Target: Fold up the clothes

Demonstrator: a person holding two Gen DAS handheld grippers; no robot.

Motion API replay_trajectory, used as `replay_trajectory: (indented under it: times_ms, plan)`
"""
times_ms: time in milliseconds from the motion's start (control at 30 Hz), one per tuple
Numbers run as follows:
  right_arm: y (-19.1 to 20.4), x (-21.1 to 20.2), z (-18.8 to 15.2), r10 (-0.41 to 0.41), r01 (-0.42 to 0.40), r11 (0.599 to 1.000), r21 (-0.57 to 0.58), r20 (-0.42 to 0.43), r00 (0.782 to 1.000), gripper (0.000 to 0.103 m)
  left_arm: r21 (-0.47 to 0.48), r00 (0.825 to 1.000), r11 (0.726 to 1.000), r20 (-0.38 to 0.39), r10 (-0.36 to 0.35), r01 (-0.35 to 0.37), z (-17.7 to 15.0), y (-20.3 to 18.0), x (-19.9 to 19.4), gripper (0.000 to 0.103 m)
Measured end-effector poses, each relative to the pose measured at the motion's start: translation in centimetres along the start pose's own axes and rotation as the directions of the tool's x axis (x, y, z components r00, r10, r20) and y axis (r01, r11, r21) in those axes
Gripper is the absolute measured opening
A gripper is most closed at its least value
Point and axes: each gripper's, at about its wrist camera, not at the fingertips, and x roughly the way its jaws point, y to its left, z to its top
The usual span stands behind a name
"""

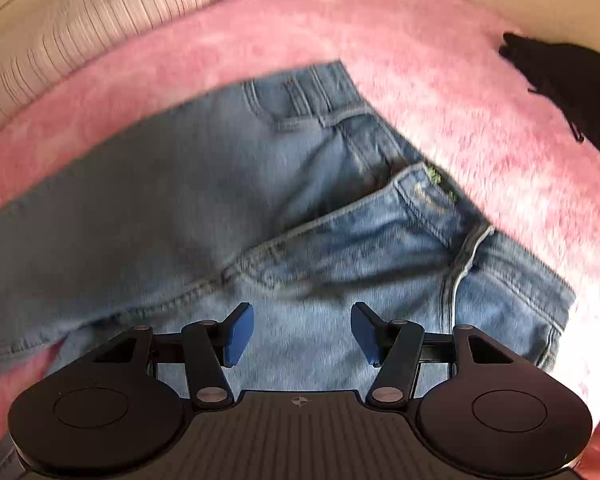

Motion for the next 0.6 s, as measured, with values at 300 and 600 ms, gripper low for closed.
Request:
replay_trajectory:
  times_ms: [300, 600]
  plan:
    - [-0.5, 1.7, 0.0, -0.049, 0.037, 0.981, -0.190, -0.060, 0.997, 0.058, -0.126, 0.996, 0.990, -0.063, -0.067, 0.059, -6.0, -2.2, -7.0, 0.011]
    - [0.0, -1.8, -4.8, 0.156, -0.154, 0.922, -0.356, -0.025, 0.987, 0.058, -0.217, 0.962, 0.955, -0.142, -0.235, 0.201, -18.5, -9.0, -24.7, 0.014]
